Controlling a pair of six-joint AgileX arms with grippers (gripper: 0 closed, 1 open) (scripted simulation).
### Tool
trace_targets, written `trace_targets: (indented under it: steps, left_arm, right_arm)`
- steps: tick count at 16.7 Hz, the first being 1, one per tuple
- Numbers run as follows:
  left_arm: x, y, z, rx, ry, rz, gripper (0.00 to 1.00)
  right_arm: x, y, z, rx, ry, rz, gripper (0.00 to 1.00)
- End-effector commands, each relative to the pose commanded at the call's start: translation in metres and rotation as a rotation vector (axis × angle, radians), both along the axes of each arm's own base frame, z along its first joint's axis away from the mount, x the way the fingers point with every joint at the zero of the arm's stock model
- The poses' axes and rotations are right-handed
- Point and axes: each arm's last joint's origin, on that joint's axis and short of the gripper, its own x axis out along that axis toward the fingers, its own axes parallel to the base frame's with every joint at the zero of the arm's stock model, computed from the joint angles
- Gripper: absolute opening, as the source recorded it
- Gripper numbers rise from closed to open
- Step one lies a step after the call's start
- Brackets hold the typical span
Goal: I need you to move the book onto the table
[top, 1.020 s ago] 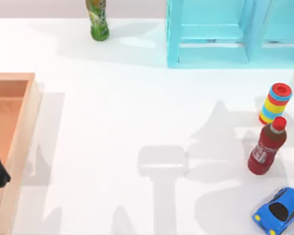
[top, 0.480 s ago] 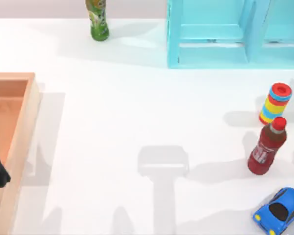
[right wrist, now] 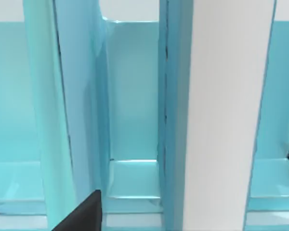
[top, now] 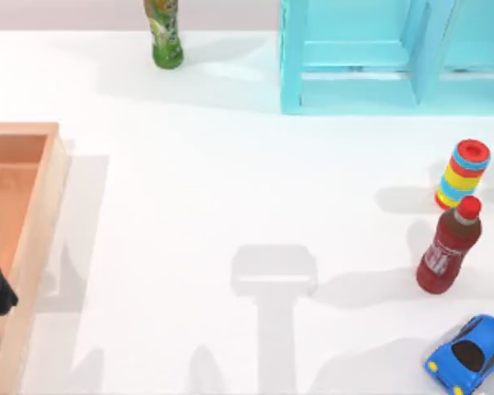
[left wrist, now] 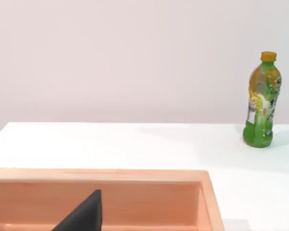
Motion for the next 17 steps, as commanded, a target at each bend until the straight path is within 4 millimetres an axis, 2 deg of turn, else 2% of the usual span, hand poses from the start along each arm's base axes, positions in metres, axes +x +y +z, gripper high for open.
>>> trace_targets:
  steps: [3,5,8,12,17]
  left_arm:
    - [0.0,0.0,0.0,0.0,0.0,0.0,1.0]
    - [0.0,0.0,0.0,0.0,0.0,0.0,1.0]
    - [0.0,0.0,0.0,0.0,0.0,0.0,1.0]
    - [0.0,0.0,0.0,0.0,0.0,0.0,1.0]
    - [0.0,0.0,0.0,0.0,0.0,0.0,1.0]
  right_arm:
    - [0.005,0.008,-0.003,0.0,-0.002,0.0,1.0]
    - [0.018,0.015,-0.008,0.0,-0.003,-0.001,1.0]
    - [0.05,0.017,-0.01,-0.001,-0.013,-0.005,1.0]
    - [0.09,0.003,-0.008,0.001,-0.001,-0.005,1.0]
    - [0.099,-0.006,-0.004,0.003,0.007,-0.005,1.0]
